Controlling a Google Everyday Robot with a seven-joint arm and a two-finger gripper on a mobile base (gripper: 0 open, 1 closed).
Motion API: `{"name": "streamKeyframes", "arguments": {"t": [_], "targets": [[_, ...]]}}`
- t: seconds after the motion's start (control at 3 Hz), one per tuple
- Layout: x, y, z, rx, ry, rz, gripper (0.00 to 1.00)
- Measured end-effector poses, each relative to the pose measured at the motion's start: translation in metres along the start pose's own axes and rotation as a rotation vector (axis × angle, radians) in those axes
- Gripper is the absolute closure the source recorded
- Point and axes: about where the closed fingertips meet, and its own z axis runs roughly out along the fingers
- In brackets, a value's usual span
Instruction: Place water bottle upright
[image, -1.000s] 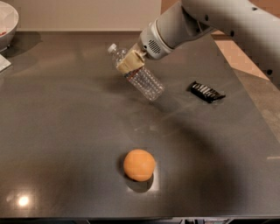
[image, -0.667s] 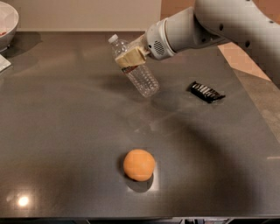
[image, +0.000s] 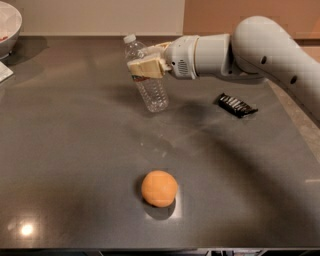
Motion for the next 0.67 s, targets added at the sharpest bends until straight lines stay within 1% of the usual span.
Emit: {"name": "streamKeyframes", "arguments": {"t": [0.33, 0.67], "targets": [[0.0016, 0.0021, -0.0005, 0.004, -0.113, 0.015, 1.00], [0.0047, 0.0029, -0.0035, 0.005, -0.222, -0.011, 1.00]]}}
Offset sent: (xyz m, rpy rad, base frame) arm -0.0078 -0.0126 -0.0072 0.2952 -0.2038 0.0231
